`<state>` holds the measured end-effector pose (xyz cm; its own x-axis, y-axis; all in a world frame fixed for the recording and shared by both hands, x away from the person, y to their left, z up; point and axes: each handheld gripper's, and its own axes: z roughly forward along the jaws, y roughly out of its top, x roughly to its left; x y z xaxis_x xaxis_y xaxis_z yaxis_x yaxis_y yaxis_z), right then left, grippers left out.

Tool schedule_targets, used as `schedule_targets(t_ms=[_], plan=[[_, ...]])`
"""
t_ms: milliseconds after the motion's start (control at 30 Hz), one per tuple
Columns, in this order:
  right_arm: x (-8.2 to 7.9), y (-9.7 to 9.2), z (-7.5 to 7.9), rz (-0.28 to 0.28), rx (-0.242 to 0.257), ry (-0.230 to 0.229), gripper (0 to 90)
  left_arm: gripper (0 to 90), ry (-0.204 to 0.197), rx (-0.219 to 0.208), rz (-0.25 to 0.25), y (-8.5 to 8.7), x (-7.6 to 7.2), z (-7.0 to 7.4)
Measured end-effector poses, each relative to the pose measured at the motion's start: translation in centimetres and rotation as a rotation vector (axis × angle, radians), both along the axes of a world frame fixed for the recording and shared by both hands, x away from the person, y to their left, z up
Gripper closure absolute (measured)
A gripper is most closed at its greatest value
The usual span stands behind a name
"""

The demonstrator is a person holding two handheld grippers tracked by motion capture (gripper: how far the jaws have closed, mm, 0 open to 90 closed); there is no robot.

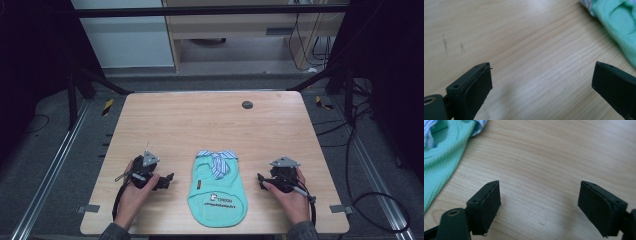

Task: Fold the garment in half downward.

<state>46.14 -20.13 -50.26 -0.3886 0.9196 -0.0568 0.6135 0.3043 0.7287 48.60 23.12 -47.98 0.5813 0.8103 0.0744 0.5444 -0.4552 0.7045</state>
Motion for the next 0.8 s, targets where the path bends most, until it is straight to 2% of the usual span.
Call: schedule_targets(t_ms=[67, 100, 133, 167, 200, 233, 267, 300, 400, 467, 500, 567, 600, 633, 733, 800], plan=[[0.3, 0.4, 0.7, 0.021, -0.012, 0.001, 22.7, 2.7, 0.007, 0.006, -0.019, -0.5, 0.6, 0.7], [0.4, 0.5, 1.0, 0.029, -0.012, -0.005, 25.2, 3.1, 0.018, -0.011, -0.035, -0.9, 1.1, 1.0], [0.4, 0.5, 1.0, 0.029, -0.012, -0.005, 25.2, 3.6, 0.018, -0.011, -0.035, -0.9, 1.1, 1.0], [1.0, 0.9, 1.9, 0.053, -0.019, -0.002, 29.9, 5.1, 0.027, -0.039, -0.069, -1.3, 1.8, 1.5], [1.0, 0.9, 1.9, 0.053, -0.019, -0.002, 29.9, 6.0, 0.027, -0.039, -0.069, -1.3, 1.8, 1.5], [1.8, 1.3, 2.5, 0.061, -0.021, 0.012, 33.7, 6.6, 0.035, -0.064, -0.089, -1.8, 2.7, 2.0], [1.8, 1.3, 2.5, 0.061, -0.021, 0.012, 33.7, 7.2, 0.035, -0.064, -0.089, -1.8, 2.7, 2.0], [2.8, 1.8, 2.8, 0.075, -0.039, 0.046, 40.5, 8.3, 0.047, -0.056, -0.093, -2.4, 3.5, 2.2], [4.2, 2.5, 3.1, 0.111, -0.051, 0.086, 46.0, 9.5, 0.077, -0.033, -0.09, -3.3, 4.9, 2.5], [5.2, 3.0, 3.5, 0.129, -0.046, 0.094, 52.2, 9.5, 0.083, -0.031, -0.095, -3.5, 5.2, 2.6], [5.8, 3.4, 3.8, 0.142, -0.045, 0.103, 53.2, 9.5, 0.095, -0.019, -0.112, -4.2, 6.0, 2.7], [6.8, 3.9, 4.1, 0.163, -0.053, 0.111, 59.0, 9.6, 0.097, -0.017, -0.108, -4.4, 6.4, 2.8], [6.8, 3.9, 4.1, 0.163, -0.053, 0.111, 59.0, 9.6, 0.1, -0.011, -0.111, -4.7, 6.7, 2.8], [7.6, 4.4, 4.3, 0.169, -0.046, 0.133, 63.2, 11.7, 0.102, -0.019, -0.115, -5.1, 7.2, 2.8], [8.4, 5.2, 4.5, 0.184, -0.049, 0.147, 67.6, 14.9, 0.105, -0.039, -0.12, -5.9, 7.8, 2.8], [8.8, 5.7, 4.6, 0.189, -0.054, 0.154, 70.7, 18.2, 0.111, -0.031, -0.133, -6.4, 8.1, 2.9]])
